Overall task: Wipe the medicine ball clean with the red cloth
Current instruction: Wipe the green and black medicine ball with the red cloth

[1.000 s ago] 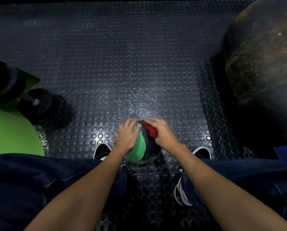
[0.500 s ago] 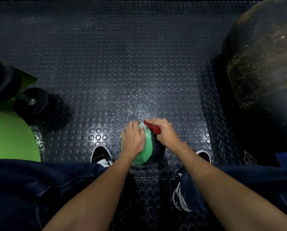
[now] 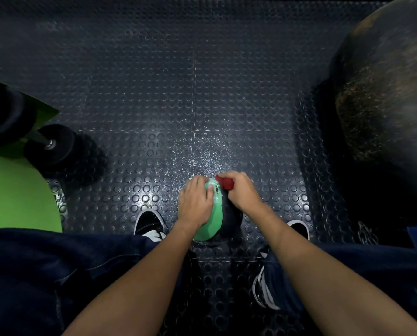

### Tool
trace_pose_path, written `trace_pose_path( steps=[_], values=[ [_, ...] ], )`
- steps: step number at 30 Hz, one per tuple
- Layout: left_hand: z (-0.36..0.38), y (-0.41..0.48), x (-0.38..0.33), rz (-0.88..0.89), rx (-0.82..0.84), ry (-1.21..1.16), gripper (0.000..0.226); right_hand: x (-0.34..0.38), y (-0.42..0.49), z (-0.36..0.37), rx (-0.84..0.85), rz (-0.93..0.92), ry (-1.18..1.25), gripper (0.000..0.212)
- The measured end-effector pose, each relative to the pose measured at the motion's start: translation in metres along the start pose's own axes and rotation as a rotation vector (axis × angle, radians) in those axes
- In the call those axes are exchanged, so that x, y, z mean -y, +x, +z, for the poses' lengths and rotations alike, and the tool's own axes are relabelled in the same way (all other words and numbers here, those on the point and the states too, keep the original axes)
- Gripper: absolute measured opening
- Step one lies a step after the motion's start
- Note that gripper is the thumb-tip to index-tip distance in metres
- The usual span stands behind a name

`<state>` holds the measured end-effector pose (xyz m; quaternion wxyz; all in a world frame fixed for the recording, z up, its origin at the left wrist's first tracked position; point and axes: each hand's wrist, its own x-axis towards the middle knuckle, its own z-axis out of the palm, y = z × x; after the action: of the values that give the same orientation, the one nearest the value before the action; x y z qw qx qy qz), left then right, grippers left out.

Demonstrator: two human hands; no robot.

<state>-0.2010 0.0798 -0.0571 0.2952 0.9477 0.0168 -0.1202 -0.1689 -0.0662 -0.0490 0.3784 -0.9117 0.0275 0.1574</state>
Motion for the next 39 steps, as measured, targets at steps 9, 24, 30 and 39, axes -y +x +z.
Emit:
trace_pose_path(
  steps=[9, 24, 30, 39],
  values=[
    [-0.002, 0.004, -0.001, 0.031, 0.033, 0.017, 0.033, 0.011, -0.009, -0.031, 0.038, -0.061, 0.349, 0.045],
    [-0.007, 0.018, -0.001, 0.01, 0.086, -0.008, 0.033, 0.015, -0.023, -0.036, 0.049, -0.033, 0.364, 0.047],
    [-0.01, 0.022, -0.003, -0.041, 0.073, -0.041, 0.034, 0.013, -0.011, -0.024, 0.045, 0.047, 0.207, 0.051],
    [-0.013, 0.025, 0.003, -0.067, 0.109, -0.064, 0.03, 0.009, -0.014, -0.047, 0.069, -0.017, 0.277, 0.044]
  ],
)
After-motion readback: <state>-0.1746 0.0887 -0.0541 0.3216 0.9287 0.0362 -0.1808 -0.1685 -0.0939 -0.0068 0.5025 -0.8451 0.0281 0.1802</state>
